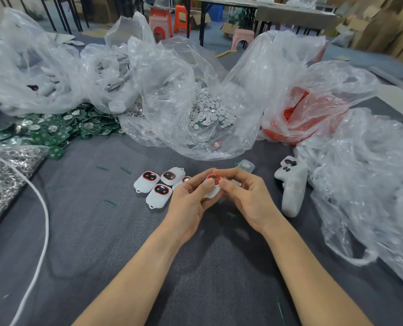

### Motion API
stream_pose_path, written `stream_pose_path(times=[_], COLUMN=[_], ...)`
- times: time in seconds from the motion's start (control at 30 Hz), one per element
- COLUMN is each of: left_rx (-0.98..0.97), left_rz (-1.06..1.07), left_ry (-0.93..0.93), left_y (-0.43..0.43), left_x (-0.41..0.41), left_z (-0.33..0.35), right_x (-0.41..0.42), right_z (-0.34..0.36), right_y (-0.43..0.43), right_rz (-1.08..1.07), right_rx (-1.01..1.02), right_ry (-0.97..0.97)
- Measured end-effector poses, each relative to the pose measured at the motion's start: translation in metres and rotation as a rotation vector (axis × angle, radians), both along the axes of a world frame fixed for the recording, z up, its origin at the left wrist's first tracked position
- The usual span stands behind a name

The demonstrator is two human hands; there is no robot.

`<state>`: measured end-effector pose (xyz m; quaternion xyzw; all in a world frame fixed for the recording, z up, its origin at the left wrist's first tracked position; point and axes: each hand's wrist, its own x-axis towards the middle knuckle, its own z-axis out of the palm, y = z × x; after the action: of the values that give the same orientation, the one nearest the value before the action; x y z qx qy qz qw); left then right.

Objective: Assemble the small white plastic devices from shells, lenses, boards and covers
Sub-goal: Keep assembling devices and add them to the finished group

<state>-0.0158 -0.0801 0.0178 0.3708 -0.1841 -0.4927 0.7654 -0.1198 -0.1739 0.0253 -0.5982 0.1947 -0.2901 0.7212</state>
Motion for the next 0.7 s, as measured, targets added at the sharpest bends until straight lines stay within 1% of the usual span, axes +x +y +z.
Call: stream_pose_path(times=[0.33,0.47,0.7], left_rx=[0.083,0.110,0.169], left_rz=[0.044,0.057,0.074], left_ry=[-0.050,-0.147,-0.351], left_y=[-0.0006,-0.0020,-0.0007], left_x=[-0.0042,-0.0067,-0.0086], left_z=[0.0027,0.0027,0.0022], right_x=[0.0033,0.0042,0.0005], right_z=[-0.0033,-0.0070,-0.0084], right_y=[-0.0037,-0.0059,-0.0054], right_rz=[-0.019,-0.049,-0.063], right_rx=[-0.109,-0.115,-0.059], right_ry=[0.083,0.112,0.091])
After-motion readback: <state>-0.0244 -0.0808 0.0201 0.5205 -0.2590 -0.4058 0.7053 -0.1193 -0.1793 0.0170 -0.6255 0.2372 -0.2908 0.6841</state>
